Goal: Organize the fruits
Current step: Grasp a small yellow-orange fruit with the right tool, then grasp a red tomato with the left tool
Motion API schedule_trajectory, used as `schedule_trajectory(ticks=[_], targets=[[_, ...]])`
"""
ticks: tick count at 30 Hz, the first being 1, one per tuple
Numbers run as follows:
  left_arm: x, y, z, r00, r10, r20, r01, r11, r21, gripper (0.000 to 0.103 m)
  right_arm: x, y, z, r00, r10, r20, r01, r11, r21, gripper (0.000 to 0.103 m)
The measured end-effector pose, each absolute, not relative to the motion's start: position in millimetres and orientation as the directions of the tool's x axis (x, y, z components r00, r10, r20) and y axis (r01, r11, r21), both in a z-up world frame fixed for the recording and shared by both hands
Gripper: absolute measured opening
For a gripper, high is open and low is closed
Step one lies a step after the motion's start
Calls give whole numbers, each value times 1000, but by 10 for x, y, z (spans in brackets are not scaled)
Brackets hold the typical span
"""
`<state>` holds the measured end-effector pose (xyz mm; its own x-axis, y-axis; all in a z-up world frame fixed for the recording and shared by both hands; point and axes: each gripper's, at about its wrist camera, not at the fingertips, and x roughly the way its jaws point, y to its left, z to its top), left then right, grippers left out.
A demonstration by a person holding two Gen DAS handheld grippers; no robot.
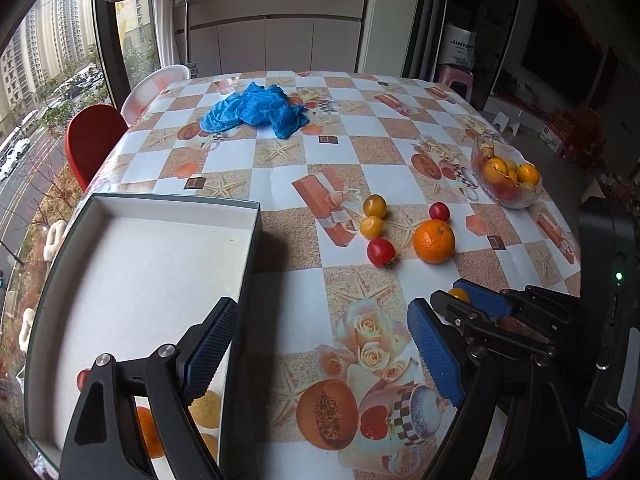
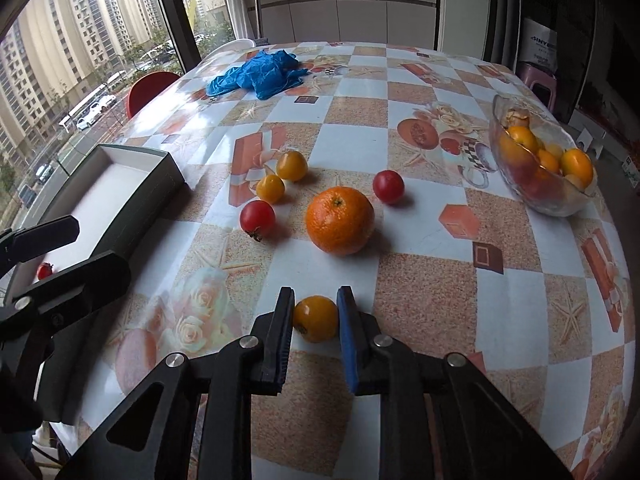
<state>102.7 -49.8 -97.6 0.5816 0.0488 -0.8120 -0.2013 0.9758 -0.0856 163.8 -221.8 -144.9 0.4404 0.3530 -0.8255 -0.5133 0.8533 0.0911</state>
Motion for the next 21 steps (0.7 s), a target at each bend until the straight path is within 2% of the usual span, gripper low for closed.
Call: schedule_trajectory(ticks=[9,10,11,14,19,21], targets=[[1611,-780,-1303,539,45,-841,-209,975,-82,85,1392,-2829,-1461,461,351,-815,-441,888,133,24],[1658,-776,-1342,530,45,-847,-217,973,-84,73,1381,-2854,-1460,460,356,-814,-438,888,141,24],[1709,-772,-1380,515,41,-856,-222,971,-88,70,1369,-2875,-1463,459,360,-813,-436,888,147,24],[1779,-761,-1442,510,56,-858,-244,966,-82,68,1351,-2900,-1464,459,367,-809,-433,887,157,24],[1822,-798,-1448,513,83,-854,-224,974,-40,27,1334,-2906,-1475,462,373,-805,-434,886,162,24],[1776,-793,-1442,518,70,-852,-213,976,-49,24,1312,-2918,-1476,464,374,-803,-433,886,163,24]])
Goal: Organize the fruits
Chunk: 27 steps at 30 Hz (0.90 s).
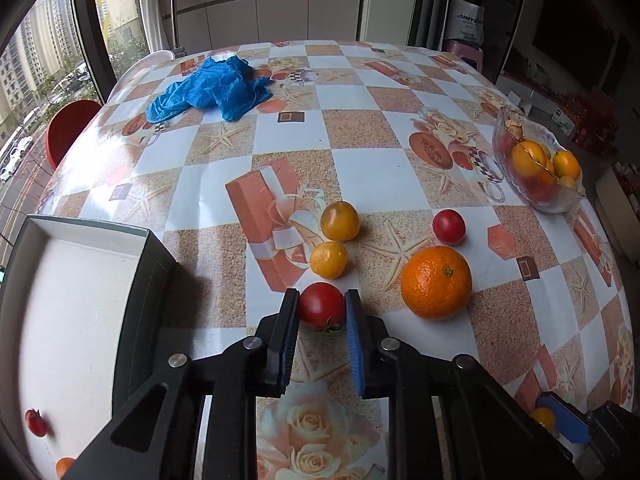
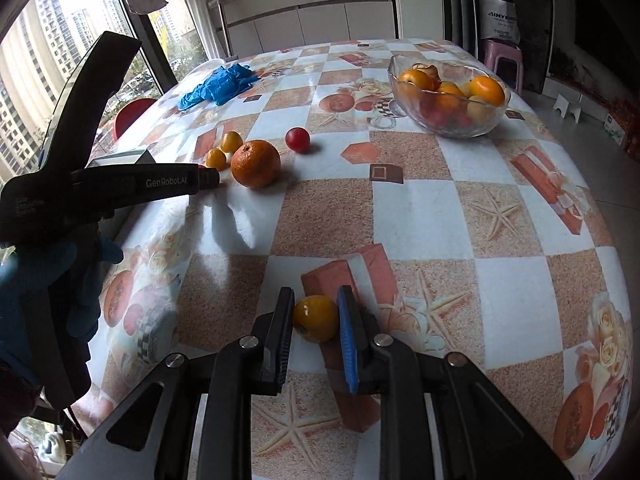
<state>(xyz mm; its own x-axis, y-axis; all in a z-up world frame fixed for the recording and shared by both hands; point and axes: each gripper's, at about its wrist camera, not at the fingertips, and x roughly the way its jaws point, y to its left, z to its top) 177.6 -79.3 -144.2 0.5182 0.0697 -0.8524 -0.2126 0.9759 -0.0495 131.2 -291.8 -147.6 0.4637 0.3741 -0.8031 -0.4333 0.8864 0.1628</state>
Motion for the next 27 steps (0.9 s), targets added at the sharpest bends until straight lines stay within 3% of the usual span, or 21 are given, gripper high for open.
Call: schedule_trajectory(ticks=[15,27], targets=[[525,-1004,-1434,558,32,-829,-157,985,-67,24,1041,-2943,-1467,461,363,-810,-431,889,153,24],[158,-900,-1432,567,-58,-822,-180,965,-192,24,802,-2959,-1469,463,341,-819,-419,898,137,24]])
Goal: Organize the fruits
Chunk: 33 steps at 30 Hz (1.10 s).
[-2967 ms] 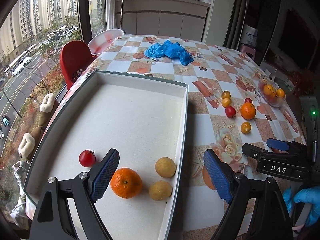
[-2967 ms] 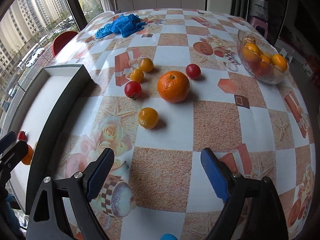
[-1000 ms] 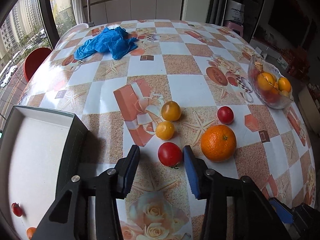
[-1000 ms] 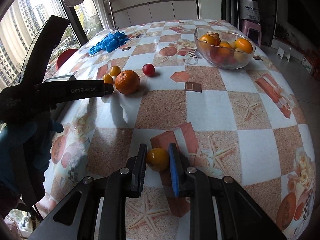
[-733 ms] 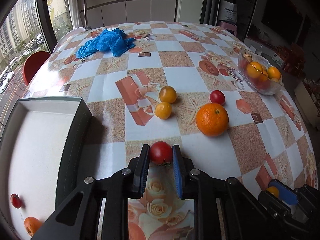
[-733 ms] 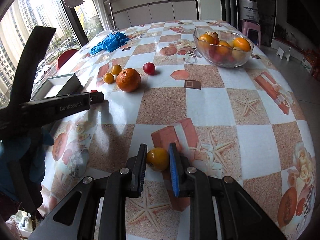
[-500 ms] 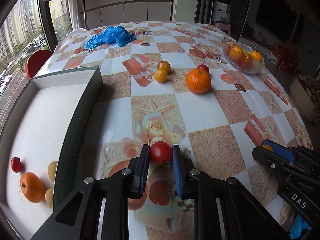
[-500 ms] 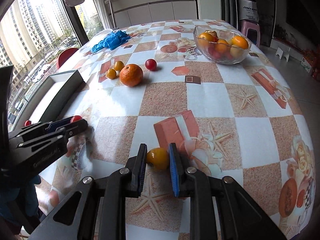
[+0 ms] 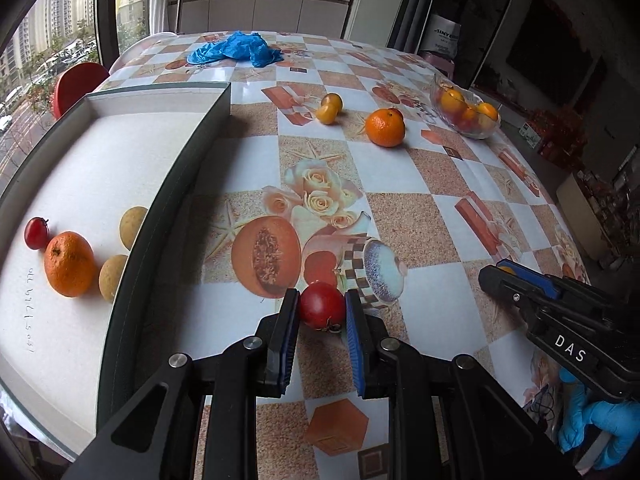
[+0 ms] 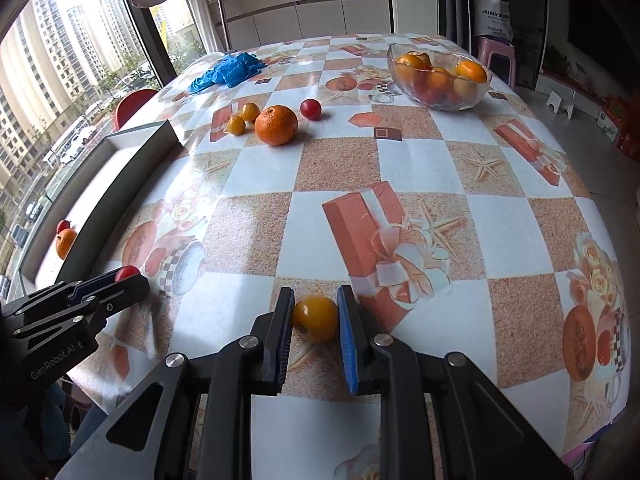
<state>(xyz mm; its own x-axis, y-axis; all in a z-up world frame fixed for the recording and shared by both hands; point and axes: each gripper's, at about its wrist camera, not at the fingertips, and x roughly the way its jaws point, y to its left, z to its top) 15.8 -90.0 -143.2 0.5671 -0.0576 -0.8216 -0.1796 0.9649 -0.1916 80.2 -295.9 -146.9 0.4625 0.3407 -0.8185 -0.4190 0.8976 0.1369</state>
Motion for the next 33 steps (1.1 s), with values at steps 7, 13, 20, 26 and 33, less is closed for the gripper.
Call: schedule_trajectory(ticks=[7,13,20,26,33], targets=[[69,-918,-1434,572,-67,-817,-175,964,-202,24,693,-2939,-1471,474,327,-817,-426,898,113,24],[34,-915,-1438,581,-73,-811,-176,961,-213,24,676,-2914,-1470,479,314,-820,-428,899,94,24],[31,-898,-1444,586,-84,-806,-172,959,-225,24,656,-2896,-1476,490,299,-819,-425,902,75,24],[28,-898,-1444,588,-82,-804,-170,960,-222,24,646,-2888,-1473,492,293,-820,-427,902,67,24],[27,-900,-1444,588,-81,-805,-169,961,-221,24,643,-2888,-1475,494,292,-819,-428,902,64,24]])
